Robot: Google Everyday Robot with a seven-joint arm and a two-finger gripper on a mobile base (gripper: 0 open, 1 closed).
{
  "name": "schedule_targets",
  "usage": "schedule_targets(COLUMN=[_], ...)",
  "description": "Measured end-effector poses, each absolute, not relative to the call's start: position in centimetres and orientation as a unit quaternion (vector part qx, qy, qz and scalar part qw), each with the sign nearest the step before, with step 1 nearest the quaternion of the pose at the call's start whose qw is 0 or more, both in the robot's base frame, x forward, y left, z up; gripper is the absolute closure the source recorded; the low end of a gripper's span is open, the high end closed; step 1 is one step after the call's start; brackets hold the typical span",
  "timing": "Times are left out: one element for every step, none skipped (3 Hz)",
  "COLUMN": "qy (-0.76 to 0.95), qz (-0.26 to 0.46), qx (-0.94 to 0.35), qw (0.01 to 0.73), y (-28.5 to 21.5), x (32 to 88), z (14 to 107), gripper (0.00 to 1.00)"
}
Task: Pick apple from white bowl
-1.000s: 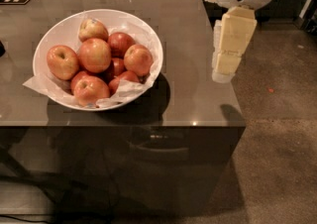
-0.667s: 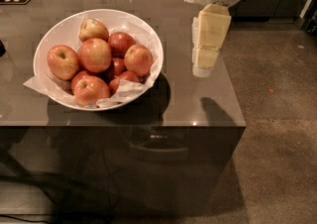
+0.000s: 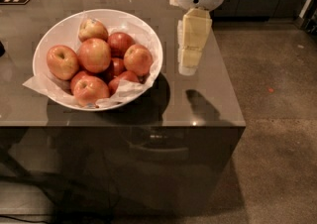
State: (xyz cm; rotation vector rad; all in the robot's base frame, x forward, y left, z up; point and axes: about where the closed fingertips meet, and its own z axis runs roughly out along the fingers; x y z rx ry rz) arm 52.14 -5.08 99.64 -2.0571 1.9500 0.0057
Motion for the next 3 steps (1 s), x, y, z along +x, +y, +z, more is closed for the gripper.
schedule_targets(qy=[0.684, 0.669, 0.667], qz=[0.037, 0.075, 0.075], qx=[-0.705, -0.710, -0.709], qw=[0.183, 0.208, 0.215], y=[-2.7, 4.0, 4.4], x=[53.5, 53.6, 53.8], z=[98.9, 101.5, 101.6], gripper=[0.00, 0.00, 0.00])
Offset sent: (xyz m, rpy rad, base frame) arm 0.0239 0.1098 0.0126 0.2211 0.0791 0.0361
